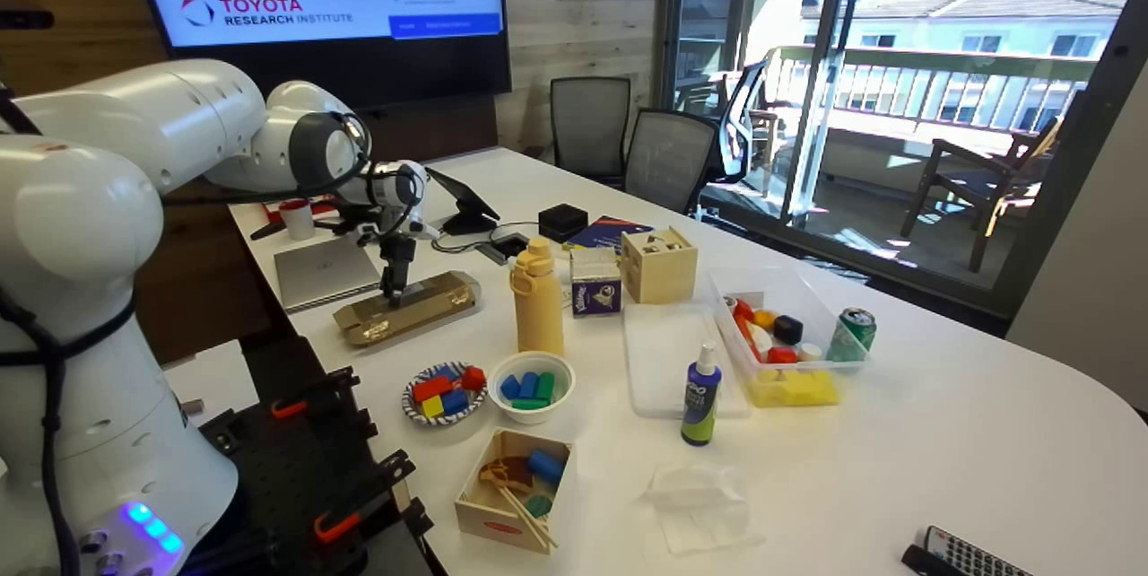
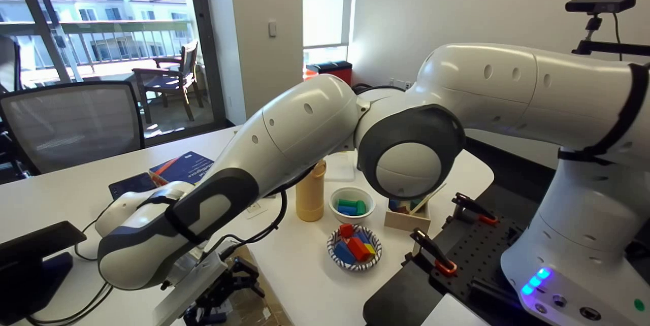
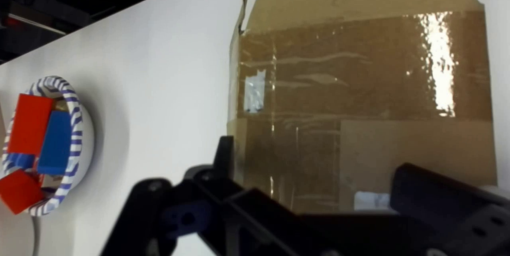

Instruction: Pick up the box and move it slightly to the right

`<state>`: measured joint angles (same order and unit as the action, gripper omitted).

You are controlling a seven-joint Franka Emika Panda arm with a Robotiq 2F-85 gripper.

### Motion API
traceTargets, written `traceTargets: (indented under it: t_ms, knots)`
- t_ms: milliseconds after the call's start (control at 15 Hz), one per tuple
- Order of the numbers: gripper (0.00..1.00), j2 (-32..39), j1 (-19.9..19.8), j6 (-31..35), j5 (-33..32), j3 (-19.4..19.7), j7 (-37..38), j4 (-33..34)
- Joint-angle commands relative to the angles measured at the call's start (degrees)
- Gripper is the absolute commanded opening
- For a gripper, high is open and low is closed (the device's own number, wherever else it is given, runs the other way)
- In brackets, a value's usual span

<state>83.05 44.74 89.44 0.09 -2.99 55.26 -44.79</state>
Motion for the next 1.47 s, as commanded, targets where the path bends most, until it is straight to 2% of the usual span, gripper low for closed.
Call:
traceTargets:
  t_ms: [0,200,467,1000,1267,1400]
  knots:
    - [1.0,0.6,-1.3,11.2,2.4,-0.7,1.8,-5.1]
    - [1.0,-0.1,-2.1,16.0,5.1,-0.8,1.7,-6.2]
    - [1.0,-3.5,-2.2,22.5,8.2,0.8,1.6,-11.0]
    - [1.0,-15.9,-1.8,36.5,8.6,1.0,6.5,-34.8]
    - [1.0,-21.4,-1.4,42.8,8.8,1.2,11.8,-45.1]
    - [1.0,-23.7,-2.0,43.7,7.7,0.3,15.1,-49.7]
